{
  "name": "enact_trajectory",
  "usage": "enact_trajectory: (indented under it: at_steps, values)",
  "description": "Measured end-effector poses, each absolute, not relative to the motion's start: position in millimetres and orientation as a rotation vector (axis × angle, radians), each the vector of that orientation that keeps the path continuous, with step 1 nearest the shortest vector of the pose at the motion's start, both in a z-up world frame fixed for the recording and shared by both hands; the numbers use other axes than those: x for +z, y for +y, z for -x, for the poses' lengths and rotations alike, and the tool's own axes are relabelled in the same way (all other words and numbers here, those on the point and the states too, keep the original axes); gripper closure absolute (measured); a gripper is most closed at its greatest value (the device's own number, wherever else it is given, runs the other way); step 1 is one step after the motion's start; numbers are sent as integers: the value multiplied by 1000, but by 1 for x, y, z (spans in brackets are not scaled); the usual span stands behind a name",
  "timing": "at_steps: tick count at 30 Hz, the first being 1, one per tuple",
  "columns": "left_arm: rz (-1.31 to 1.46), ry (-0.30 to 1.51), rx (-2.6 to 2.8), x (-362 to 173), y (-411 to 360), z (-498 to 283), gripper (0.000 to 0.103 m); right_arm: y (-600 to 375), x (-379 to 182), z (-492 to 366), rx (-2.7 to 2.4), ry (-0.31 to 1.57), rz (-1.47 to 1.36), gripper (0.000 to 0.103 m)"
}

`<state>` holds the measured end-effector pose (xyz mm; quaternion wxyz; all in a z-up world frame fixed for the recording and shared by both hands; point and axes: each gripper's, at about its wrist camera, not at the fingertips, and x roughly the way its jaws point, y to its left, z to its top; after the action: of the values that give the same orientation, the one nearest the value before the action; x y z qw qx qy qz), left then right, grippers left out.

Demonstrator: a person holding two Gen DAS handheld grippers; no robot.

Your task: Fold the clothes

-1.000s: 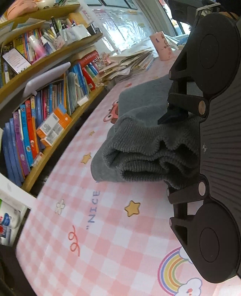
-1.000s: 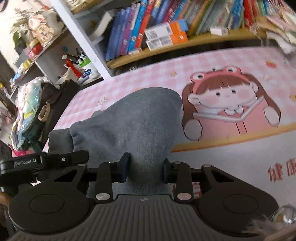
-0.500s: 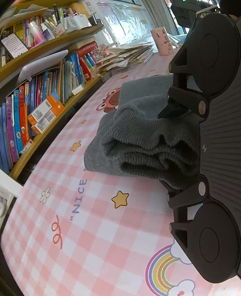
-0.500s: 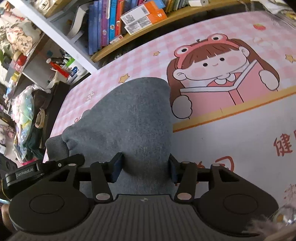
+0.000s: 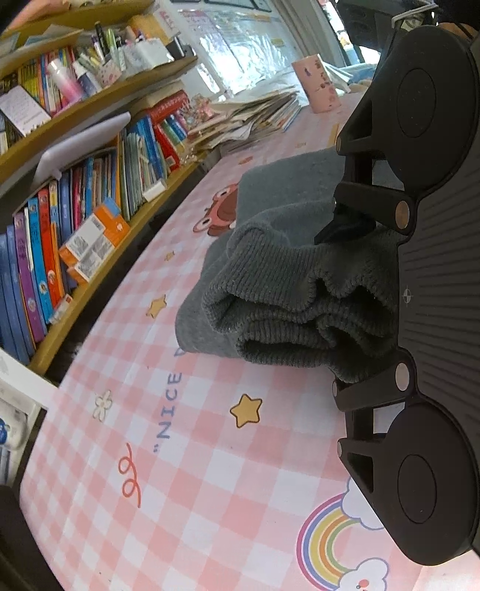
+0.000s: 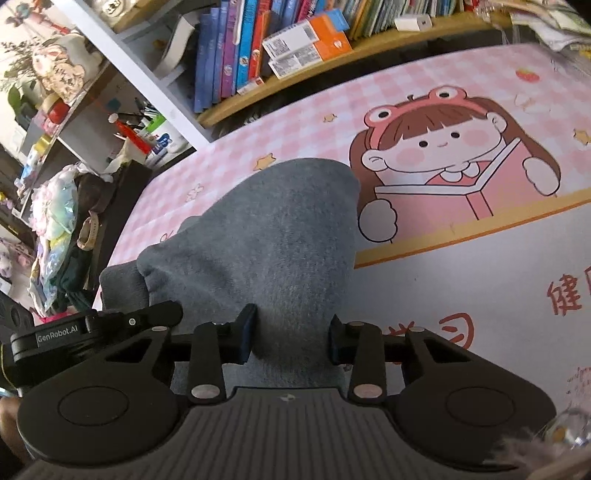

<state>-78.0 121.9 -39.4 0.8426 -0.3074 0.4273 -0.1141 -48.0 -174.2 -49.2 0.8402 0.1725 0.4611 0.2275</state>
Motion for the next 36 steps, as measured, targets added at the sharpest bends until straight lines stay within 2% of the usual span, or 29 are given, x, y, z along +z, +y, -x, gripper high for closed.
enact_trajectory:
  at_steps: [22,36]
  values:
    - [636,863,-362,-24,143,94,46,-152,-26,95,408,889,-343,70]
    - [631,854,-399,-12,130,62,46,-166,-15,73,414,852,-331,70]
